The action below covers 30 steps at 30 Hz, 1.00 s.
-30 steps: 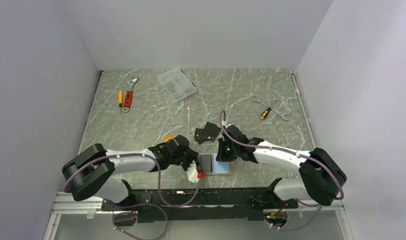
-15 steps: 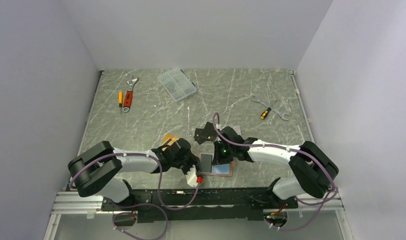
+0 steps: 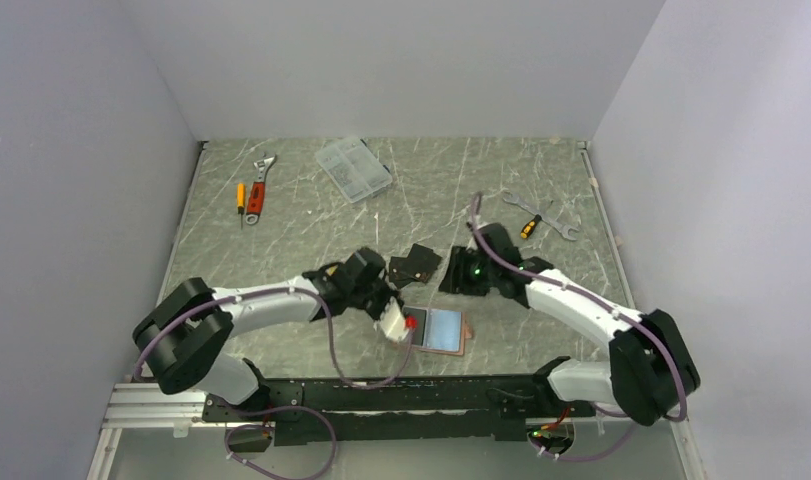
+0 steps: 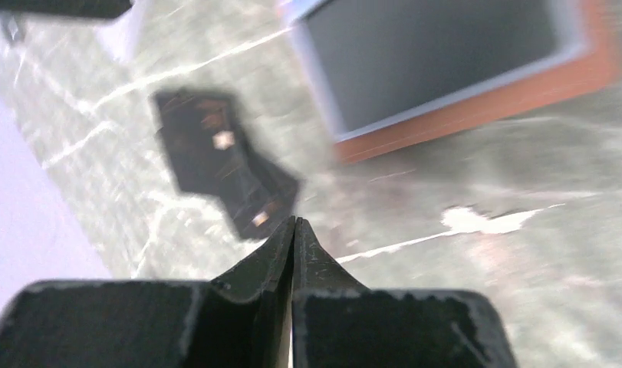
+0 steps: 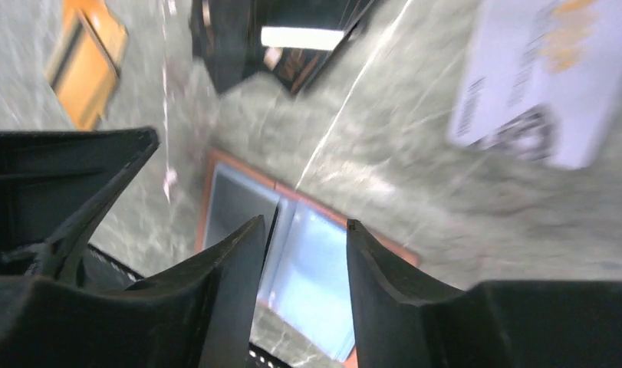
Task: Put the credit cards into the card holder
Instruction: Insert the credit card into the card holder, then pick up the credit card from the center of the board.
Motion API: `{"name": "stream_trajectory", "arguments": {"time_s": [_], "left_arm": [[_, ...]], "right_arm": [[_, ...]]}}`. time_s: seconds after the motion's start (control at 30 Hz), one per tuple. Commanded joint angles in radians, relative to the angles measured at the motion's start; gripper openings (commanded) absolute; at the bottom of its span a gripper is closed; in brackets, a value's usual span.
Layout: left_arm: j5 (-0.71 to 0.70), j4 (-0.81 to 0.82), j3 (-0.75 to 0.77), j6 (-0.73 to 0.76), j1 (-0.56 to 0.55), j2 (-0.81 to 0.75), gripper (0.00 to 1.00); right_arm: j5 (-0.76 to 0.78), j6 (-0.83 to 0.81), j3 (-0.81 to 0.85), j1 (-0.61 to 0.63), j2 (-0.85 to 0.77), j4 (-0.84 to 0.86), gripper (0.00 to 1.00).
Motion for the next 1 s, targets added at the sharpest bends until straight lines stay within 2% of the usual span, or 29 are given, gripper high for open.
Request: {"name": "stream_trajectory", "arguments": {"time_s": [0.0, 0.1, 0.13, 0.2, 0.33, 0.47, 0.53, 0.67, 0.77, 0.97], "left_arm": [[-0.016, -0.293, 0.278, -0.200, 0.065, -0.010, 0.11], [0.009, -0.530, 0.559, -0.445, 0.107, 0.144, 0.20], [0.039, -0.644, 0.671, -0.530, 0.123, 0.202, 0.23], [0.098, -0.769, 0.858, -0.691, 0.157, 0.312, 0.27], [0.228, -0.861, 1.151, -0.937, 0.192, 0.507, 0.36], [0.361, -0.944, 1.423, -1.084, 0.210, 0.726, 0.39], [0.424, -0.888, 1.438, -1.162, 0.221, 0.770, 0.40], [0.500, -0.697, 1.368, -1.251, 0.229, 0.796, 0.43], [0.531, -0.656, 1.379, -1.298, 0.229, 0.841, 0.44], [0.420, -0.526, 1.332, -1.261, 0.197, 0.839, 0.45]], "right_arm": [[0.003, -0.043, 0.086, -0.138, -0.073, -0.010, 0.51], [0.034, -0.039, 0.105, -0.218, -0.072, 0.008, 0.61], [0.054, -0.045, 0.103, -0.250, -0.072, 0.013, 0.63], [0.092, -0.045, 0.094, -0.307, -0.071, 0.018, 0.66], [0.090, -0.041, 0.057, -0.409, -0.051, 0.074, 0.73], [0.038, -0.030, 0.039, -0.453, 0.033, 0.130, 0.76], [0.024, -0.029, 0.032, -0.458, 0.065, 0.158, 0.77], [-0.006, -0.021, 0.021, -0.461, 0.133, 0.209, 0.80], [-0.010, -0.018, 0.019, -0.459, 0.175, 0.232, 0.80], [-0.003, -0.022, 0.037, -0.455, 0.249, 0.255, 0.73]]}}
